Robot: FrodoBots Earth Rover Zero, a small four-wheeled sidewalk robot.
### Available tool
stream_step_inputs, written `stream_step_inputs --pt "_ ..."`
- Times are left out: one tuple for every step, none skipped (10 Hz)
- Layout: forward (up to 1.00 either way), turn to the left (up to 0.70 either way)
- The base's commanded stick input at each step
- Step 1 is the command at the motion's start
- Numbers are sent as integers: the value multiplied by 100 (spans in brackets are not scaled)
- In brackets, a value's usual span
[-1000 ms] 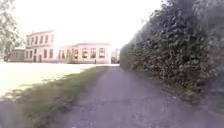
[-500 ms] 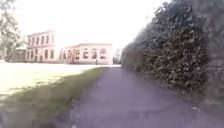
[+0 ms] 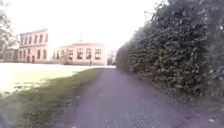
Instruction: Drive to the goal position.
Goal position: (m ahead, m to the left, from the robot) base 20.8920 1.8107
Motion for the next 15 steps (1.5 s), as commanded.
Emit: stream_step_inputs --pt "85 -34" --pt "85 -19" --pt "85 0" --pt "85 0" --pt "85 -1" --pt "85 -8" --pt "85 -24" --pt "85 -34" --pt "85 -19" --pt "85 0" --pt "85 0" --pt "85 0" --pt "85 0" --pt "85 0" --pt "85 0"
